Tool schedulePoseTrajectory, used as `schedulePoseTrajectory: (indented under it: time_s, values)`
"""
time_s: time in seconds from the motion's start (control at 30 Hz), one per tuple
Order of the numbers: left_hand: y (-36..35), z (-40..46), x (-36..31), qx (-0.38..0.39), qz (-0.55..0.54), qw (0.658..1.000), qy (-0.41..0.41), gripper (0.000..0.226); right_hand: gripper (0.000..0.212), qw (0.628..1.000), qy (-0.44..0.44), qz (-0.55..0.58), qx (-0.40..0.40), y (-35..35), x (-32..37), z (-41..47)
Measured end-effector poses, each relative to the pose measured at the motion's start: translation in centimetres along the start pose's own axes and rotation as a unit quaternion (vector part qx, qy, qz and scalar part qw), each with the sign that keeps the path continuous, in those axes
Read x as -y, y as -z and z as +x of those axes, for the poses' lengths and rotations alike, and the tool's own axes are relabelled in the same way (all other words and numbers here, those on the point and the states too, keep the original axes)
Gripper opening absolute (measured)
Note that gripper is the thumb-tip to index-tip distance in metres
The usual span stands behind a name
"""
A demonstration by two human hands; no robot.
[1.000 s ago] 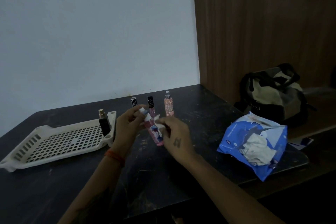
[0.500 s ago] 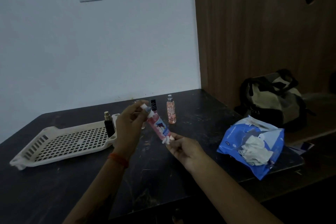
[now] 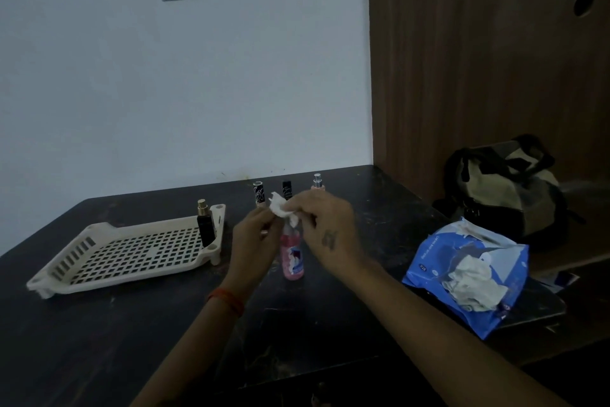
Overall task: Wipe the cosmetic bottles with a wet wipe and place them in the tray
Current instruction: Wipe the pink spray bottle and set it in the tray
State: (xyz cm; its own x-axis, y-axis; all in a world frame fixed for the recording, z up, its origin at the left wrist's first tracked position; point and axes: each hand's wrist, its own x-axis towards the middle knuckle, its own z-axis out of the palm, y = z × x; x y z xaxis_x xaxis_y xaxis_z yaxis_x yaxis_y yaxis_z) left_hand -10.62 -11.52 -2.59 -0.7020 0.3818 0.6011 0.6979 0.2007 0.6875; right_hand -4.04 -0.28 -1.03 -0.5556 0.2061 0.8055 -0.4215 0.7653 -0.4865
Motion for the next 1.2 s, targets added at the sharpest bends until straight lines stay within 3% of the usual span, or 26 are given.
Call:
schedulePoseTrajectory:
  time_s: [0.1, 0.23, 0.37, 0.47, 0.53, 0.63, 0.7, 0.9, 0.97, 1.1, 1.2]
  values:
    - [0.0, -0.3, -0.2, 0.024, -0.145, 0.988, 0.048, 0.022, 0.019, 0.993, 0.100, -0.061, -0.003, -0.8, -0.3, -0.7]
    - [0.1, -0.5, -0.1, 0.050, -0.178, 0.980, 0.069, 0.035, 0.031, 0.985, 0.127, -0.116, 0.017, -1.2, -1.3, -2.5]
    - [0.2, -0.2, -0.3, 0.025, -0.154, 0.985, 0.080, 0.032, 0.030, 0.985, 0.117, -0.122, 0.041, -1.4, -1.5, -2.6]
    - [0.3, 0.1, -0.3, 0.019, -0.061, 0.996, 0.059, 0.026, 0.021, 0.983, 0.135, -0.108, 0.054, -0.8, -1.9, -2.7]
    - [0.4, 0.3, -0.5, 0.017, -0.035, 0.998, 0.053, 0.027, 0.017, 0.989, 0.104, -0.097, 0.041, -0.3, -2.4, -2.8]
    - [0.6, 0.6, -0.8, 0.025, -0.030, 0.997, 0.067, 0.025, 0.015, 0.995, -0.052, -0.020, -0.079, -0.2, -2.5, -2.0]
    - [0.5, 0.8, -1.0, 0.026, -0.050, 0.994, 0.093, 0.023, 0.012, 0.989, -0.098, 0.025, -0.105, -0.6, -1.9, -1.0]
    - [0.6, 0.7, -1.6, 0.023, -0.152, 0.981, 0.119, 0.019, 0.008, 0.992, -0.129, 0.008, 0.002, -1.3, -1.6, -1.5]
    - [0.7, 0.8, -1.5, 0.015, -0.149, 0.982, 0.115, 0.015, 0.007, 0.987, -0.156, 0.007, 0.044, -0.7, -2.3, -1.6]
    - [0.9, 1.1, -1.3, 0.010, -0.140, 0.983, 0.117, 0.015, 0.019, 0.982, -0.180, 0.050, 0.033, 0.1, -2.4, 0.7]
    - [1.0, 1.3, -1.2, 0.020, -0.127, 0.984, 0.123, 0.018, 0.023, 0.979, -0.158, 0.056, 0.119, -0.6, -1.9, 2.2]
